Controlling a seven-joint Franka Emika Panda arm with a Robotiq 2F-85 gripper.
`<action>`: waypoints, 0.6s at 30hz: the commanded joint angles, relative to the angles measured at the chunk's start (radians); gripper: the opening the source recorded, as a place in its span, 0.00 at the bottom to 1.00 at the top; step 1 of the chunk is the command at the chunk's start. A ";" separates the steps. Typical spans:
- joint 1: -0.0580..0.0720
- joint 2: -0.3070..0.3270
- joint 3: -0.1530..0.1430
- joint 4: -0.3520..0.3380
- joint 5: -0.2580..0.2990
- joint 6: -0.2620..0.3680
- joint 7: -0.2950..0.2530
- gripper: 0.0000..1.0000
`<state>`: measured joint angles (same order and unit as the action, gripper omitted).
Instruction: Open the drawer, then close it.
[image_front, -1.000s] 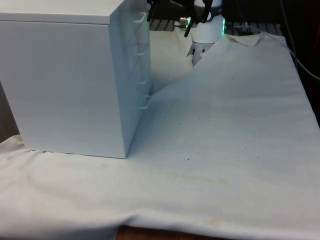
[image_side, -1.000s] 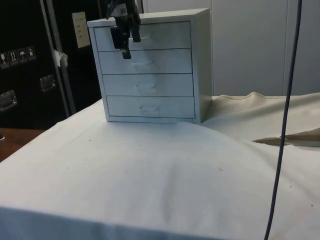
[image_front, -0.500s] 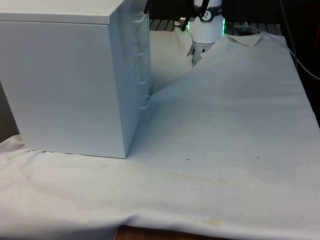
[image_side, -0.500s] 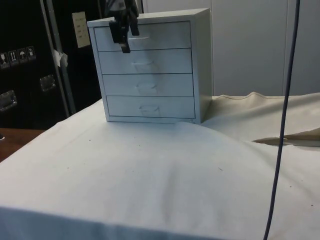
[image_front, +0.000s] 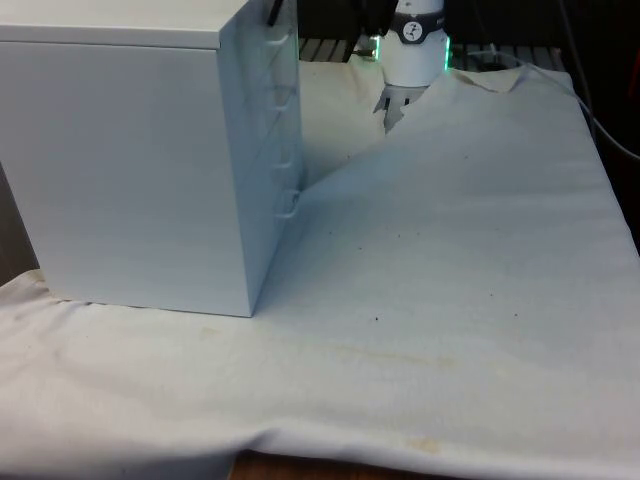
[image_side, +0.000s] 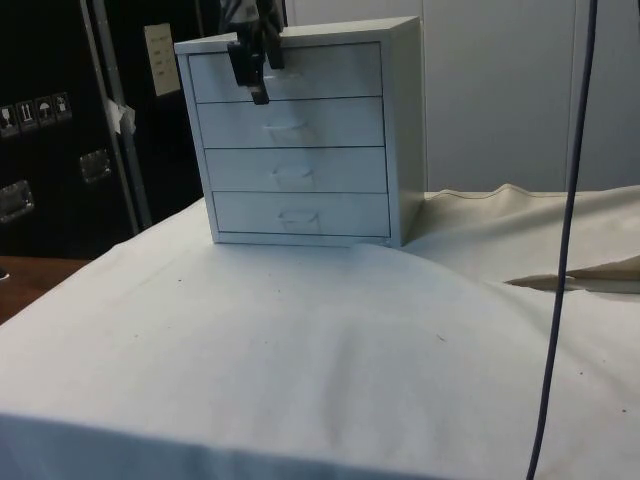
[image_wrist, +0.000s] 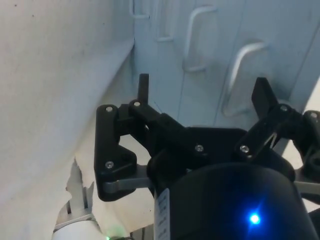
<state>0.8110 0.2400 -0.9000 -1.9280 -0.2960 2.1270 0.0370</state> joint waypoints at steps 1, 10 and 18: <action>-0.003 0.003 0.002 -0.007 0.002 0.015 -0.003 1.00; -0.007 0.013 0.001 -0.019 0.007 0.029 -0.003 1.00; 0.001 0.013 0.005 -0.015 0.004 0.020 0.008 1.00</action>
<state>0.8110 0.2510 -0.8970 -1.9400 -0.2950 2.1420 0.0430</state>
